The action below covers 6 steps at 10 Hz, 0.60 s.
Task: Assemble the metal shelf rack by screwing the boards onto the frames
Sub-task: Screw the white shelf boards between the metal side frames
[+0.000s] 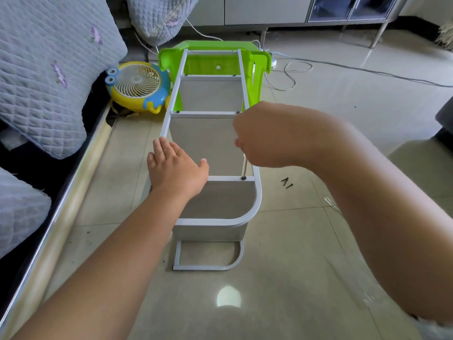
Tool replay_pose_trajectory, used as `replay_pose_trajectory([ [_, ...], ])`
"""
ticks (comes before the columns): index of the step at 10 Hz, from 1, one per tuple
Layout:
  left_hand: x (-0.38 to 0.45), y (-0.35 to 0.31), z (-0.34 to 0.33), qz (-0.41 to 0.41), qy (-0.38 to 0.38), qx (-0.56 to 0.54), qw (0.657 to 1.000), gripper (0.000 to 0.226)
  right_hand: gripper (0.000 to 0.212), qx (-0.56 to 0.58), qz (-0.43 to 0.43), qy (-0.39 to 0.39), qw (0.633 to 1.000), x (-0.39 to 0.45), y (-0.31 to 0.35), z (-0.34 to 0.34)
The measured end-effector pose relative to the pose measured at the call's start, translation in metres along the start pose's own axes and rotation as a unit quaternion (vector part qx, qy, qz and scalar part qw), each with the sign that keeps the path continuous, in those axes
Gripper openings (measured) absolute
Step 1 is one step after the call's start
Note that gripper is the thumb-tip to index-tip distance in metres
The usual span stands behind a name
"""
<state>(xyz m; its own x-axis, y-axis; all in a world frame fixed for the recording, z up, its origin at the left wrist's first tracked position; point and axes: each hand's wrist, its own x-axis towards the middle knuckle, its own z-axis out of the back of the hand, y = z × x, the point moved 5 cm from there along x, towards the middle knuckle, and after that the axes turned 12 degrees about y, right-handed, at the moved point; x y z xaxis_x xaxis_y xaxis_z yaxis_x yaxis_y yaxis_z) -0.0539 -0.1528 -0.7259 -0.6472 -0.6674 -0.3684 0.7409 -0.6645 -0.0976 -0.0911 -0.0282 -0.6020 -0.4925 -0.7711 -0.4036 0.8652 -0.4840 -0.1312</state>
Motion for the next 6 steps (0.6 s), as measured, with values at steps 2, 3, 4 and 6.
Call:
replay_pose_trajectory([
  [2,-0.001,0.001,-0.001,0.001,0.005,0.003,1.0,0.077,0.027,0.062,0.017,0.016,0.998,-0.004,-0.004,-0.002],
  [3,-0.001,0.001,-0.001,0.001,0.007,0.001,1.0,0.077,0.028,0.044,0.017,0.032,0.998,-0.005,-0.001,-0.003],
  [4,-0.001,0.0,-0.001,0.002,0.013,0.001,1.0,0.077,0.017,0.009,-0.011,0.021,1.0,0.0,-0.006,0.006],
  [6,0.0,-0.001,-0.001,0.006,0.018,0.003,1.0,0.075,0.047,-0.027,-0.082,0.03,0.996,0.0,-0.018,0.005],
])
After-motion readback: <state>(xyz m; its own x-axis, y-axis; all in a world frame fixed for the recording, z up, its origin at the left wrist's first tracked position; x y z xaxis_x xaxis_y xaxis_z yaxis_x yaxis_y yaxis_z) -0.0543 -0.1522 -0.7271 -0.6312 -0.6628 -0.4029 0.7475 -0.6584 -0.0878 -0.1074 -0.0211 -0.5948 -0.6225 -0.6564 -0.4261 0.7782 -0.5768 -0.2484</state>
